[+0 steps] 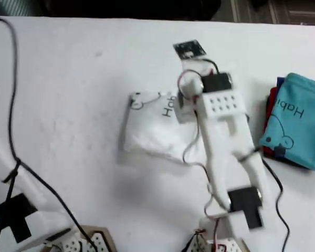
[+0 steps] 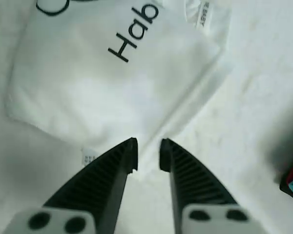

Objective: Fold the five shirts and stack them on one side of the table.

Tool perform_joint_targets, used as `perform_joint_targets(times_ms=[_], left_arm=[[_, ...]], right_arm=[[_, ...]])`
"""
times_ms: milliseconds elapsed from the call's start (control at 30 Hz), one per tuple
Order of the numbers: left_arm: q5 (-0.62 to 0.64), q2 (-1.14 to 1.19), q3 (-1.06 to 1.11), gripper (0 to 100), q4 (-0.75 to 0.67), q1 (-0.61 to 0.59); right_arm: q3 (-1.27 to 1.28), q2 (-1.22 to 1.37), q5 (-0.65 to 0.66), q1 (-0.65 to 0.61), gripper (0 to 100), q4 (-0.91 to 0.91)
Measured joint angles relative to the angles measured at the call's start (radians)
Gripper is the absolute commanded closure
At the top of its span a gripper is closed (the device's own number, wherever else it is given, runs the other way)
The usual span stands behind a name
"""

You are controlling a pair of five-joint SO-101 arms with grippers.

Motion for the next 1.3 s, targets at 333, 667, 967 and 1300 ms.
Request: perform_joint_targets(times_ms=[333,667,967,1300], left_arm=[[-0.138,-0.006,0.0,97,0.0,-0.083],[-0.17,-0.009,0.132,97,0.0,-0.083],[-0.17,-0.009,0.143,97,0.0,-0.083],[-0.17,-0.009,0.144,97,0.0,-0.083]], right_arm=[[-0.377,0.394,-0.02,0.049,77.6,0.049],[-0.54,0.609,-0.02,0.135,77.7,0.064],[-0.605,0.661,-0.02,0.135,97.4,0.064],[-0.76,0.661,0.018,0.13,98.1,0.104]])
